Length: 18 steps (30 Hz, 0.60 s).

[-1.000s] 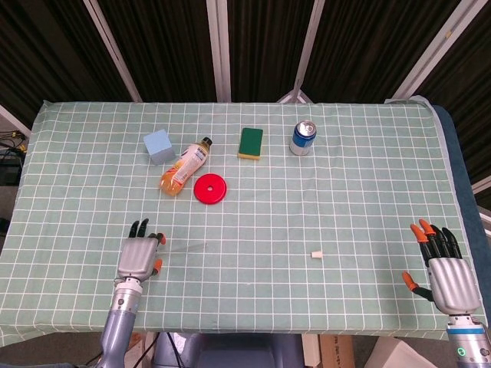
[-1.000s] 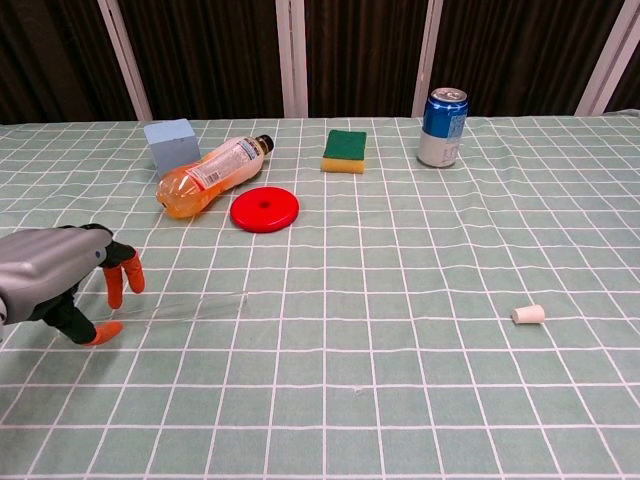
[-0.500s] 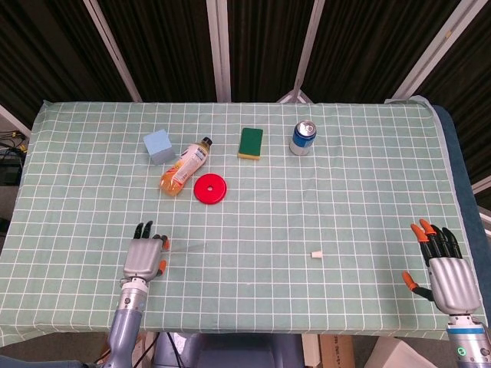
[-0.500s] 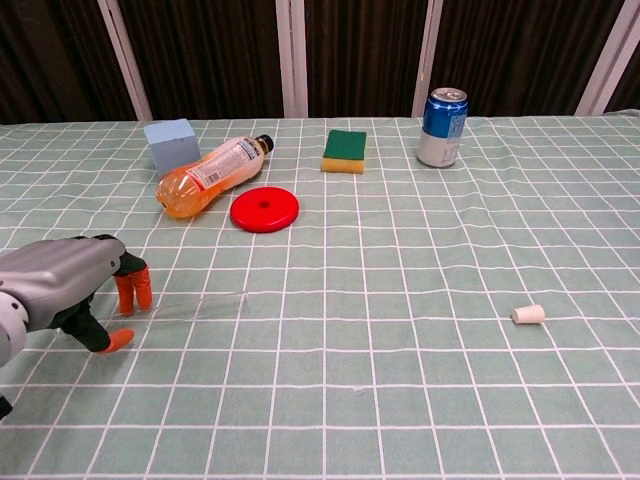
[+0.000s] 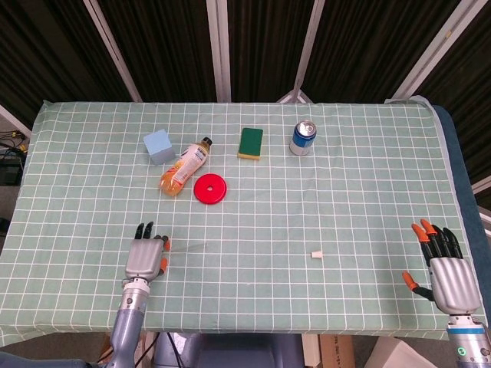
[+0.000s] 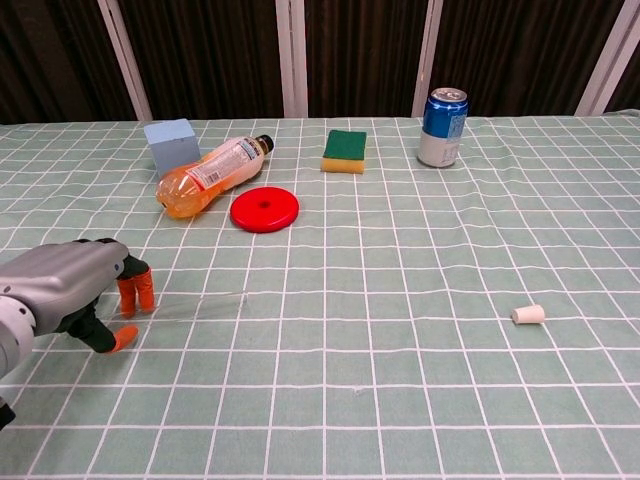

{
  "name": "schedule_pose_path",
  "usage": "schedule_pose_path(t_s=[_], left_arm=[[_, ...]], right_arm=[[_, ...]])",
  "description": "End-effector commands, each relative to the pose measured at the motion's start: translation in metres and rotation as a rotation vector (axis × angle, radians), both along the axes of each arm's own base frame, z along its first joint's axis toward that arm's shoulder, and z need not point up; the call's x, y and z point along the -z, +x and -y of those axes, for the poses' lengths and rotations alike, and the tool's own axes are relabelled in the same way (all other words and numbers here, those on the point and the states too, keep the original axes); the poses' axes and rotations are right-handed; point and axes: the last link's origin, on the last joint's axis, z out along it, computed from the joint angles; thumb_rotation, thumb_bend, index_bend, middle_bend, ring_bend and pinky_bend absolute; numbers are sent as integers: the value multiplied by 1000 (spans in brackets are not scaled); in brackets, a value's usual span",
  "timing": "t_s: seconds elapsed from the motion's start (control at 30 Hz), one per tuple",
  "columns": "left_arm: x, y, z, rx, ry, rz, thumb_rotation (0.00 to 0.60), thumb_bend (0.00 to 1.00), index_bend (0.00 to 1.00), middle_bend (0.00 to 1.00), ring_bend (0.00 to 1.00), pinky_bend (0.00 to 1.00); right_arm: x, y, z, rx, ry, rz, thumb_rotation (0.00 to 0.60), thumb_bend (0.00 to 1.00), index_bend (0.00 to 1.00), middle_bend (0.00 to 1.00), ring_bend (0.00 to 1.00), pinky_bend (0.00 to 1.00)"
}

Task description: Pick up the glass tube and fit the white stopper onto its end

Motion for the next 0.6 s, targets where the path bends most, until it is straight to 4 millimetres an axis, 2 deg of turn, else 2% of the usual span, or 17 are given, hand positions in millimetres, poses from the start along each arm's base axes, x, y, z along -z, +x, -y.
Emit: schedule_pose_path(t_s=[0.03, 0.4, 0.6], left_arm=[[0, -1, 0, -2, 0, -2, 600, 505, 444, 434, 64, 0], [2, -4, -2, -11, 1, -4, 600, 509, 451, 461, 79, 0], [2, -2, -3, 7, 15, 16, 600, 599, 475, 500, 100, 0]], right_arm=[[0, 0, 0, 1, 0, 0, 600, 306, 0, 0, 0, 0], [0, 0, 0, 3, 0, 2, 600, 305, 0, 0, 0, 0], [0, 0, 0, 4, -1, 4, 600, 305, 0, 0, 0, 0]])
